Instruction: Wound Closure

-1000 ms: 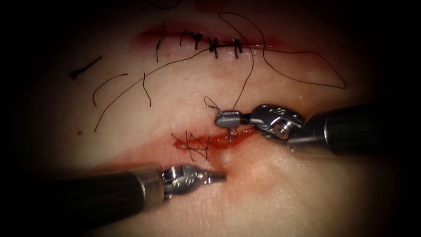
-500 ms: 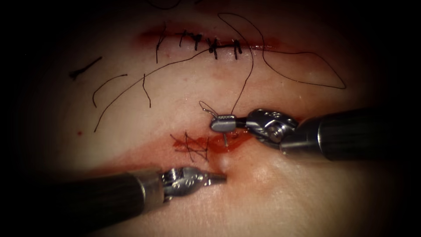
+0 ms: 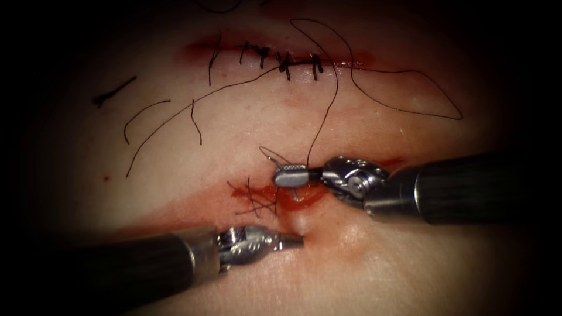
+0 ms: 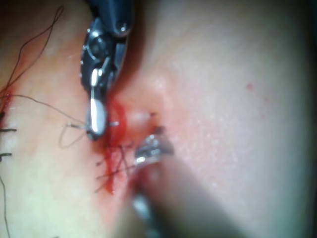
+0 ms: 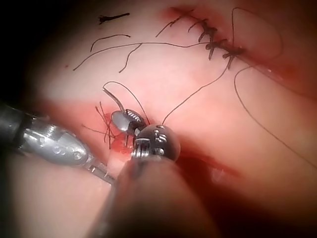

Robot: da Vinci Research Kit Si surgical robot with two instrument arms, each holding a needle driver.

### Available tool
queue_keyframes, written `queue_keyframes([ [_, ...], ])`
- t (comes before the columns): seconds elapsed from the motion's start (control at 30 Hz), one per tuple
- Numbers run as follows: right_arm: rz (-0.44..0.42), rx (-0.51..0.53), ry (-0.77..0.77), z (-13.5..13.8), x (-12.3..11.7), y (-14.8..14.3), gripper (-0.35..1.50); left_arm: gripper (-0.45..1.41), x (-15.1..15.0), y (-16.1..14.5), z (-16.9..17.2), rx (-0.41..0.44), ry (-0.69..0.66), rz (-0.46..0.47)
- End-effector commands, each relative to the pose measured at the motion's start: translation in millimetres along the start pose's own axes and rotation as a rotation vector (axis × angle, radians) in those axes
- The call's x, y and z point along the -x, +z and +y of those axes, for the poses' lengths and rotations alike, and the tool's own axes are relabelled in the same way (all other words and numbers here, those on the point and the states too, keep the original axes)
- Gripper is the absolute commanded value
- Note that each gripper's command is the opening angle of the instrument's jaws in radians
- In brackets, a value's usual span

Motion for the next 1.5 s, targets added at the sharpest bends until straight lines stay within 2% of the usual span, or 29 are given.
queue_keyframes([
  [0.03,-0.011,0.001,0.009,0.1,0.7,0.7,-0.35,0.05,0.2,0.9,0.3,0.003,-0.001,0.001],
  [0.63,-0.042,0.026,0.06,-0.1,1.2,0.5,-0.35,0.05,0.1,0.9,0.3,0.004,-0.001,0.001],
  [0.67,-0.029,0.04,0.062,-0.1,1.0,0.5,-0.15,0.05,0.1,0.9,0.3,0.004,-0.001,0.001],
  [0.7,0.004,0.072,0.066,-0.1,0.6,0.6,0.88,0.05,0.1,0.9,0.3,0.004,-0.001,0.001],
  [0.73,0.004,0.072,0.066,-0.1,0.6,0.6,0.88,0.05,0.1,0.9,0.3,0.004,-0.001,0.001],
  [0.77,0.022,0.071,0.06,-0.1,-0.1,0.3,1.3,0.05,0.1,0.9,0.3,0.004,-0.001,0.001],
  [0.87,0.022,0.076,-0.03,0.0,-1.1,-0.2,1.31,0.05,0.1,0.8,0.3,0.004,-0.001,0.001],
  [0.97,0.05,0.142,-0.2,-0.1,-3.1,-1.6,1.41,0.05,0.1,0.8,0.3,0.004,-0.001,0.001],
  [1.03,0.053,0.16,-0.211,-0.1,-3.5,-1.7,1.45,0.05,0.1,0.8,0.3,0.004,-0.001,0.001],
  [1.07,0.055,0.184,-0.299,-0.2,-4.3,-2.1,1.46,0.05,0.1,0.8,0.3,0.004,-0.001,0.001],
  [1.13,0.051,0.192,-0.335,-0.3,-4.6,-2.2,1.46,0.05,0.1,0.8,0.3,0.004,-0.001,0.001],
  [1.33,-0.061,0.266,-0.514,-0.6,-5.3,-1.4,1.45,0.05,0.1,0.8,0.3,0.004,-0.001,0.001],
  [1.5,-0.086,0.366,-0.657,-0.4,-6.1,-0.1,1.43,0.05,0.1,0.8,0.3,0.004,-0.001,0.001],
])
